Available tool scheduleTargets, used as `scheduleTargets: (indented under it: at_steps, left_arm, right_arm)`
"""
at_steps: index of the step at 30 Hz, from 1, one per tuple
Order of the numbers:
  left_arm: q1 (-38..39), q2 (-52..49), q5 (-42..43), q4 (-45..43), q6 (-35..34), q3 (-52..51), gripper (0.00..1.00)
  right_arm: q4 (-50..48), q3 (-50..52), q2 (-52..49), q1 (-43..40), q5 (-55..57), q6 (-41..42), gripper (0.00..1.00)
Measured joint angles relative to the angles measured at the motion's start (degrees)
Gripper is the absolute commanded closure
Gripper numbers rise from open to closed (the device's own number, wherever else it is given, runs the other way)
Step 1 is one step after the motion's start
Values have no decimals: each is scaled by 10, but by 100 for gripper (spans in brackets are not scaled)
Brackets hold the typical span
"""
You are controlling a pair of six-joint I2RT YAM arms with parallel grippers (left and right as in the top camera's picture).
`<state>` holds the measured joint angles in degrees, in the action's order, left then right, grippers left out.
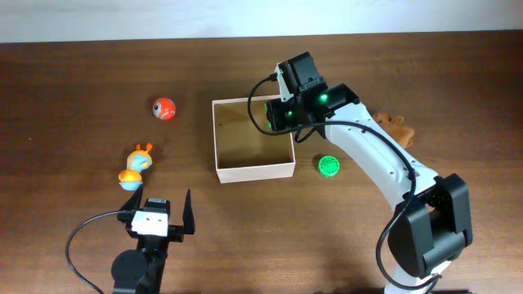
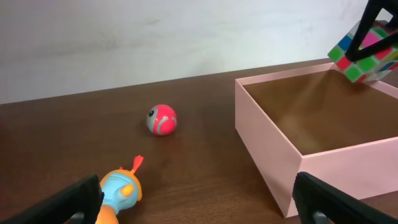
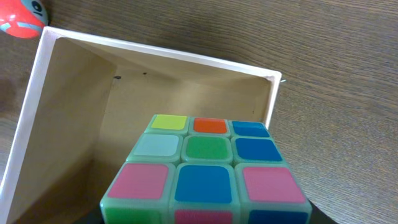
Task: Pack container
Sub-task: 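Lift the cube and carry it left over the box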
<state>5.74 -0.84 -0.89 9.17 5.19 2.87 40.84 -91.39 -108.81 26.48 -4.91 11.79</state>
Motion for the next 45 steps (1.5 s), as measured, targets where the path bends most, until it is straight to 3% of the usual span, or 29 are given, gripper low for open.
scheduleTargets:
  at_steps: [15, 45]
  left_arm:
    - [0, 0, 0, 0, 0, 0, 1]
    - [0, 0, 0, 0, 0, 0, 1]
  right_arm:
    - [19, 0, 0, 8, 0, 0, 64]
    - [-89, 0, -68, 36, 94, 30, 67]
